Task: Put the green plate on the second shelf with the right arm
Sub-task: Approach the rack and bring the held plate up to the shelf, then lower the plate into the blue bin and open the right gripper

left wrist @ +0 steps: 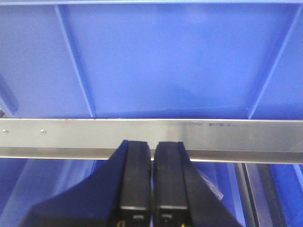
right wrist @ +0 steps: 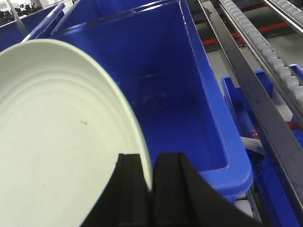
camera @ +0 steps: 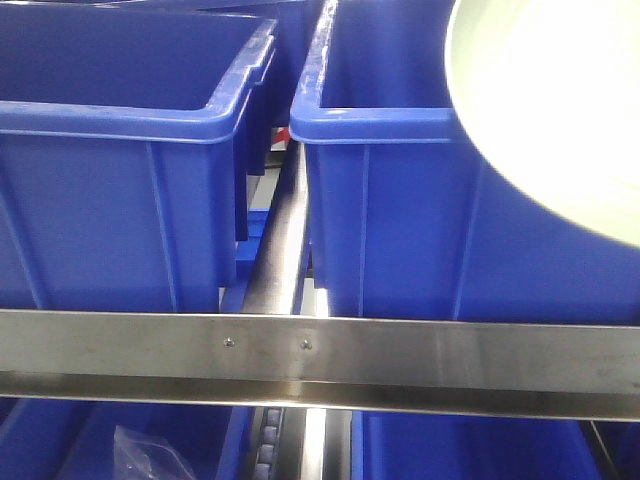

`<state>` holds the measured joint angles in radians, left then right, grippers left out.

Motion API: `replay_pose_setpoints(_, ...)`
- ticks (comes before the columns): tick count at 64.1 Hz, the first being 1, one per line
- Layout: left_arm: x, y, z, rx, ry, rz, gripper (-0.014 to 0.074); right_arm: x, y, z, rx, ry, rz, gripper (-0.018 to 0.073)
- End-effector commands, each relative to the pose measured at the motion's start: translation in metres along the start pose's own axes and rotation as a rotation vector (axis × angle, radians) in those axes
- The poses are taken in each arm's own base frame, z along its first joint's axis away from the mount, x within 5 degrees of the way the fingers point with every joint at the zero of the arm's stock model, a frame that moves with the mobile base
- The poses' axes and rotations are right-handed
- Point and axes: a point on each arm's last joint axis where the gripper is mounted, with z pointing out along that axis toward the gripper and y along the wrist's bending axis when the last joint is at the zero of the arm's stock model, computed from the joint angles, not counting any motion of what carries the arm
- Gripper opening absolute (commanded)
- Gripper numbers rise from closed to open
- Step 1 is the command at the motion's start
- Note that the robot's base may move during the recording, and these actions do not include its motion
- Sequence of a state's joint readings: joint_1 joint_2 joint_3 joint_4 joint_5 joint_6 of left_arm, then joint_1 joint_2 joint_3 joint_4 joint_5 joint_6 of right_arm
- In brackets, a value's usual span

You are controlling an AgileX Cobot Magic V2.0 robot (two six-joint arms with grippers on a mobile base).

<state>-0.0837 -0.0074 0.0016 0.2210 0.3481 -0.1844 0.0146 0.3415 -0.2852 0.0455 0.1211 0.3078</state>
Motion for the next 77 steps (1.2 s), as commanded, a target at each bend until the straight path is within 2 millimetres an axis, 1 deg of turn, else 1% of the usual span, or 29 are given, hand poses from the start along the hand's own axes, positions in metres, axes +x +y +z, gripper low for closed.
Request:
replay_pose_setpoints(1,0.007,-0.002,0.003,0.017,-0.04,-0.001,0.0125,-0.02,0.007,-0.002,-0.046,-0.135,0.002,0.0055)
replay_pose_setpoints(42,0.007,-0.002,0.003,0.017,-0.04,-0.001,0.0125,-0.021,0.007,-0.002,-0.048,-0.142,0.003,0.0055)
replay_pose_setpoints(48,0.007,-0.002,0.003,0.017,-0.04,-0.001,0.0125,-0.025,0.009,-0.003,-0.06,-0.179,0.003,0.0055)
replay_pose_setpoints(56,0.007,-0.002,0.003,0.017,-0.04,-0.001,0.0125,-0.041,0.014,0.0,-0.071,-0.211,0.003,0.0055)
replay_pose_setpoints(64,0.007,-0.002,0.003,0.017,-0.04,-0.001,0.0125,-0.065,0.023,0.015,-0.069,-0.207,0.003,0.0055)
replay_pose_setpoints(66,0.007,-0.002,0.003,0.017,-0.04,-0.001,0.0125,-0.074,0.027,0.023,-0.067,-0.201,0.003,0.0055)
replay_pose_setpoints(67,0.007,-0.002,0.003,0.017,-0.04,-0.001,0.0125,-0.076,0.027,0.025,-0.067,-0.2,0.003,0.0055)
replay_pose_setpoints(72,0.007,-0.002,0.003,0.017,-0.04,-0.001,0.0125,-0.093,0.033,0.045,-0.061,-0.184,0.003,0.0055)
replay_pose_setpoints(76,0.007,-0.002,0.003,0.017,-0.04,-0.001,0.0125,-0.104,0.037,0.06,-0.056,-0.172,0.003,0.0055)
replay_pose_setpoints(77,0.007,-0.002,0.003,0.017,-0.04,-0.001,0.0125,-0.105,0.038,0.067,-0.052,-0.161,0.003,0.0055)
